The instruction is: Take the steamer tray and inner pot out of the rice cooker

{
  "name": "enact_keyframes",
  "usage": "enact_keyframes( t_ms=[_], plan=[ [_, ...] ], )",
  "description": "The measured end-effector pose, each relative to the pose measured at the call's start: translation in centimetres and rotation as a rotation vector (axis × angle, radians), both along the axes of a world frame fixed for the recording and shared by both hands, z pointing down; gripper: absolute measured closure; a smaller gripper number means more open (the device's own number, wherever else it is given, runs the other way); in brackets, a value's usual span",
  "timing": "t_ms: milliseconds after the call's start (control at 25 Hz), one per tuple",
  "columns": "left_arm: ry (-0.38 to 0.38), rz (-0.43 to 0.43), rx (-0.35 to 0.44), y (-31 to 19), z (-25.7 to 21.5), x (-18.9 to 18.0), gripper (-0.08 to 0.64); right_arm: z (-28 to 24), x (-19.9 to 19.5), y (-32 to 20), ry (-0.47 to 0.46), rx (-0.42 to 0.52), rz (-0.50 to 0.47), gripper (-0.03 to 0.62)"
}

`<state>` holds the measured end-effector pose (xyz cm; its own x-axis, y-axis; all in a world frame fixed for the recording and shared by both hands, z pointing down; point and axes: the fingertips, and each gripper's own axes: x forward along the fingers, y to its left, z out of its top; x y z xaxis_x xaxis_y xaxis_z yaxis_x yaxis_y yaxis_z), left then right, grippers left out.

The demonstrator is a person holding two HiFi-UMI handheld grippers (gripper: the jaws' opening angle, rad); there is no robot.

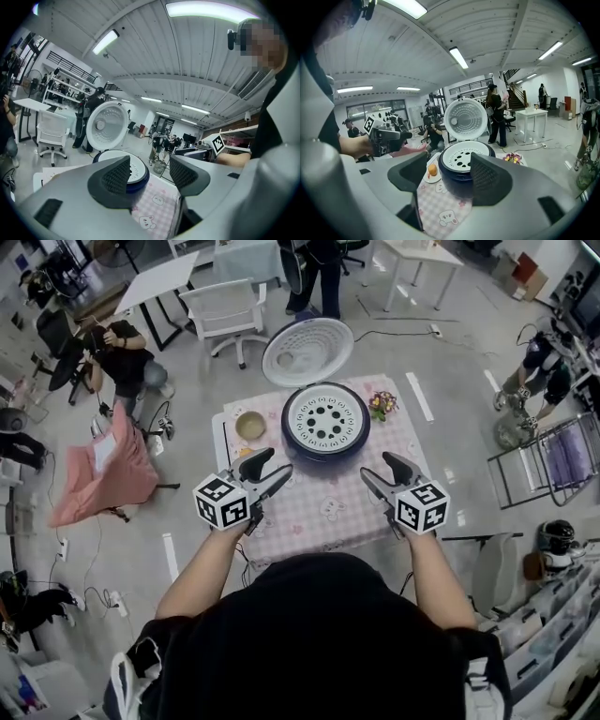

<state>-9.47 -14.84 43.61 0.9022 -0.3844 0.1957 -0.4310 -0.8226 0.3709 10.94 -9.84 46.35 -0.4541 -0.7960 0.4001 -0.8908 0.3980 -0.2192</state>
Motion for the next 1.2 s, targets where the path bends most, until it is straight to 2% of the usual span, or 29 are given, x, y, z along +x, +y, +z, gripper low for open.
enact_keyframes(
  t_ms=[200, 360, 720, 880, 1200],
  plan=[
    [-0.001, -0.04, -0.018, -1.1, 0.8, -2.5, 0.29, 0.1, -1.9, -2.2, 0.025, -0.012, -0.052, 0.293],
    [-0.002, -0.07, -0.027, -1.4, 1.1, -3.0, 0.29, 0.3, -3.0, -4.2, 0.066, -0.025, -0.12, 0.293],
    [-0.003, -0.183, -0.047, -1.3, 2.7, -2.8, 0.29, 3.0, -6.7, -8.0, 0.267, -0.083, -0.48, 0.293],
    [-0.002, -0.221, -0.06, -0.5, 3.1, -1.7, 0.29, 5.2, -7.4, -8.3, 0.353, -0.142, -0.63, 0.296],
    [0.004, -0.301, -0.068, 0.0, 3.7, -1.2, 0.289, 9.9, -8.9, -8.5, 0.485, -0.246, -0.857, 0.307]
  ],
)
